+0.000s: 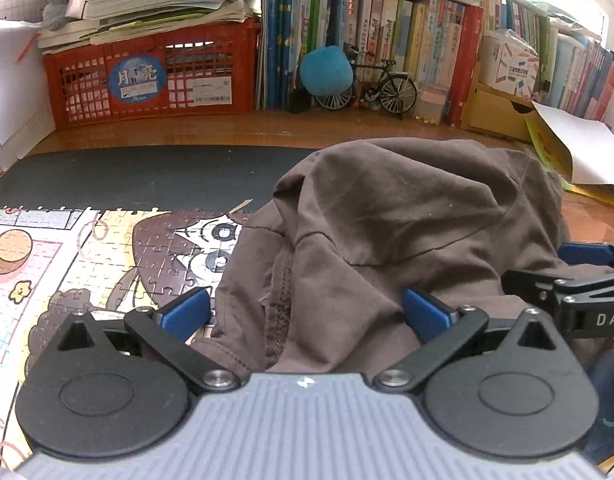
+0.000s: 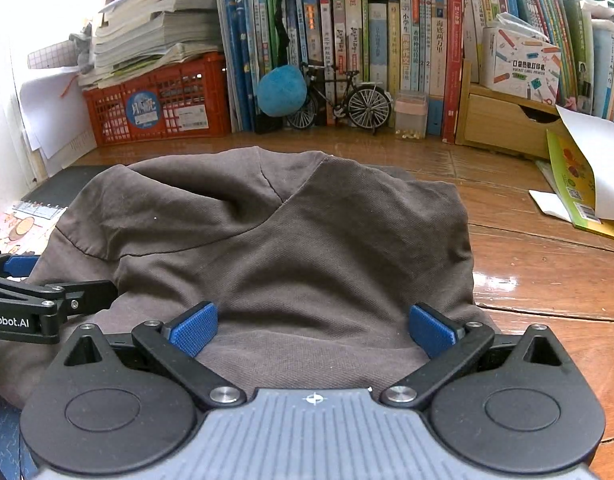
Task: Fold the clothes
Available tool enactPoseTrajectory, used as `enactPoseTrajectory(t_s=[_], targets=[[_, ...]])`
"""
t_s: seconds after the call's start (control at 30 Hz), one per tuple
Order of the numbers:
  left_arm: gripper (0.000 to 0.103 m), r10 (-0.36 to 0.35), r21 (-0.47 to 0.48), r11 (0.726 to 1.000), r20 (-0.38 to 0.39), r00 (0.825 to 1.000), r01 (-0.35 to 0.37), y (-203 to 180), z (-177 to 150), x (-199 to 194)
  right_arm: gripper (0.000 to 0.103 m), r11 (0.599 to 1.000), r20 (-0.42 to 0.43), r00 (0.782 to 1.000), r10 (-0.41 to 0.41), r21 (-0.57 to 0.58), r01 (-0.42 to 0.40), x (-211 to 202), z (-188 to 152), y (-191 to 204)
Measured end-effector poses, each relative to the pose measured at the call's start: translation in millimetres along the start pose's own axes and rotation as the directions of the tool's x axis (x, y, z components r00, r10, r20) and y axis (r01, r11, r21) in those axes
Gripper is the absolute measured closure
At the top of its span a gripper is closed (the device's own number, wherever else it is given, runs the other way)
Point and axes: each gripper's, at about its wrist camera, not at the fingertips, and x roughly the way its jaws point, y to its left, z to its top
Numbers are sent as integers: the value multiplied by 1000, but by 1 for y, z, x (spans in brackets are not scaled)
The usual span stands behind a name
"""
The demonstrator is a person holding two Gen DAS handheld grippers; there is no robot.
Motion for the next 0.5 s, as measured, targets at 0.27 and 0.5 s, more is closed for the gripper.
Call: enactPoseTrajectory(t_s=[0.27,0.5], targets=[[0,-6,1,1000,9,1000,6,2,0,-1,0,1000,-4,1000,-1,-4,1,12,24,2],[0,-7,3,1000,10,1000,7,2,0,-2,0,1000,0,1000,-2,-3,2,16,23,3]])
